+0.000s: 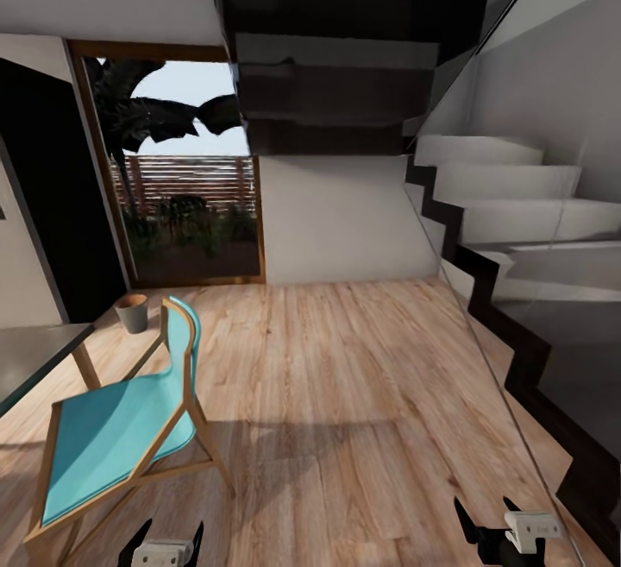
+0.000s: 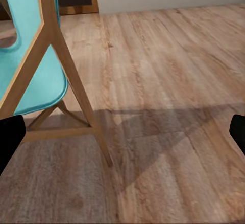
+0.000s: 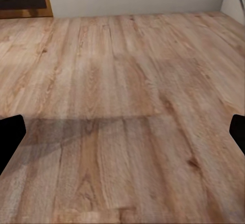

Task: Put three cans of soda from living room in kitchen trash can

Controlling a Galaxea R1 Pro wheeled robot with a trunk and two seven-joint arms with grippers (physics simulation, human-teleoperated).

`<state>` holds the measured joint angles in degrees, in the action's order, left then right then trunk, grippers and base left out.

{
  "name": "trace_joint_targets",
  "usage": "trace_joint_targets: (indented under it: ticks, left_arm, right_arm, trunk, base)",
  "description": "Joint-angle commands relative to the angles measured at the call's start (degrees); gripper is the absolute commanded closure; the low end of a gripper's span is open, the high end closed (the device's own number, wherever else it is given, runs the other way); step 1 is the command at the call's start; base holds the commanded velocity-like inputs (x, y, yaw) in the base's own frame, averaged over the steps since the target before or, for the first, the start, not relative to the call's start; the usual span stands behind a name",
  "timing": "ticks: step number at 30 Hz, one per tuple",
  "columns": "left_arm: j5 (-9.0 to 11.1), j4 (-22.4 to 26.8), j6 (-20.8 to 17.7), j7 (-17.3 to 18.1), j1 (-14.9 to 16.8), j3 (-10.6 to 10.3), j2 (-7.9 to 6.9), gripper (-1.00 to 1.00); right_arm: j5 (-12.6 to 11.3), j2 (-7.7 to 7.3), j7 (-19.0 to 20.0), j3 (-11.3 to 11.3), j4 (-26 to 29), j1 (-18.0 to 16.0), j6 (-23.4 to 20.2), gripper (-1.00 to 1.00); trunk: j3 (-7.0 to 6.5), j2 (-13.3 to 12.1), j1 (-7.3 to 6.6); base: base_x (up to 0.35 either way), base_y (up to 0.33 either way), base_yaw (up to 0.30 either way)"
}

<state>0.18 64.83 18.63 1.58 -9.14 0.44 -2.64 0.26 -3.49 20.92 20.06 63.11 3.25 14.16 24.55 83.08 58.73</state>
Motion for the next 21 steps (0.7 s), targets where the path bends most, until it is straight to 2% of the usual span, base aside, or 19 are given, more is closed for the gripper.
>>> trace_joint_targets:
  ticks: [1,9,21]
  left_arm:
    - [0.0,0.0,0.0,0.0,0.0,0.0,0.0,-1.0]
    - [0.2,0.2,0.1,0.0,0.0,0.1,0.0,-1.0]
    - [0.3,0.2,-0.1,0.2,0.0,0.4,0.0,-1.0]
  right_arm:
    - [0.0,-0.01,0.0,0.0,0.0,0.0,0.0,-1.0]
    - [0.0,-0.03,0.0,0.0,0.0,0.0,0.0,-1.0]
    - [0.0,-0.03,0.0,0.1,0.0,0.0,0.0,-1.0]
  trunk:
    - [0.0,0.0,0.0]
    - [0.0,0.0,0.0]
    - [2.15,4.8,2.64]
  base:
    - [0.25,-0.011,0.0]
    - [0.076,-0.005,0.0]
    - [0.003,0.0,0.0]
